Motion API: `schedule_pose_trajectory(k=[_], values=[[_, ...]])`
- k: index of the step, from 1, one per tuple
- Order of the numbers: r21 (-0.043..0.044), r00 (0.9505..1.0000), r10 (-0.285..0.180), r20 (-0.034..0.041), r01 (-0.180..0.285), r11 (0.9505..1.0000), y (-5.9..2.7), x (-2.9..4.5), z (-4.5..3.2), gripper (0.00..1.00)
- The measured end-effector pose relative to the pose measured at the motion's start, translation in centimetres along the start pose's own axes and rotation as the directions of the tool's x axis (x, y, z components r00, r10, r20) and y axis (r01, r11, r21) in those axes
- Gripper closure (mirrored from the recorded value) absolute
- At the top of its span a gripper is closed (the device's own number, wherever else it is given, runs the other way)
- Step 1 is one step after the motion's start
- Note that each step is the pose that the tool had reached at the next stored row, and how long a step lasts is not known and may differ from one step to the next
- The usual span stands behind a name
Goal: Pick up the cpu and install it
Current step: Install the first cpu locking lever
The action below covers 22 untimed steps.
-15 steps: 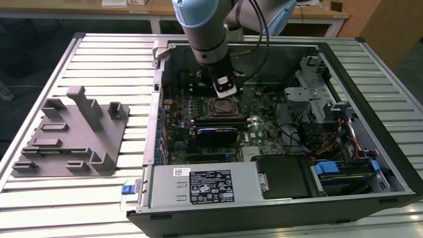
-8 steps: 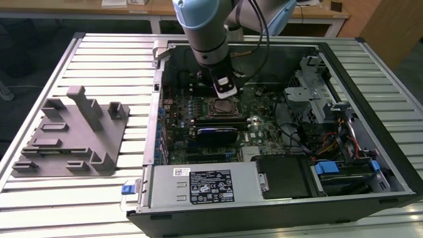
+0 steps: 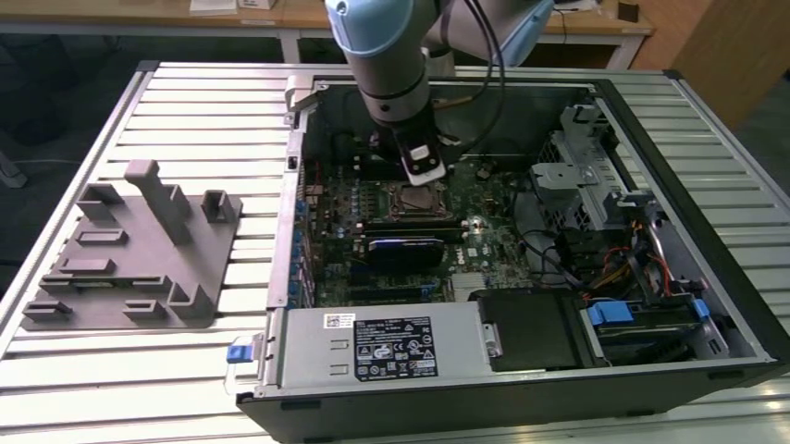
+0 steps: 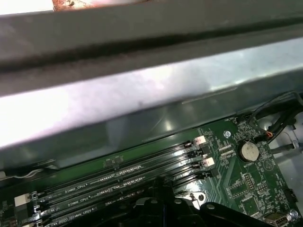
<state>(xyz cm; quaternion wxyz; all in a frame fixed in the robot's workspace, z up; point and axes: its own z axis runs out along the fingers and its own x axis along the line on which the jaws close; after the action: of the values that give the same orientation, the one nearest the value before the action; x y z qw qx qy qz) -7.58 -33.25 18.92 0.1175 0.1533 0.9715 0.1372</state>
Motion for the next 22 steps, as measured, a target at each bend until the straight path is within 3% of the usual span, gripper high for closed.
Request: schedule_pose_trajectory(k=[15,18,22], values=[[-0.0004,1.0000,0.000,-0.0002,0.000,1.0000,-0.52,-1.05,0.13,0.89],[-0.0059,1.0000,0.002,-0.0015,-0.002,1.0000,-0.69,-1.26,0.14,0.89],[-0.0069,1.0000,0.002,-0.0021,-0.002,1.0000,-0.80,-1.42,0.13,0.89]])
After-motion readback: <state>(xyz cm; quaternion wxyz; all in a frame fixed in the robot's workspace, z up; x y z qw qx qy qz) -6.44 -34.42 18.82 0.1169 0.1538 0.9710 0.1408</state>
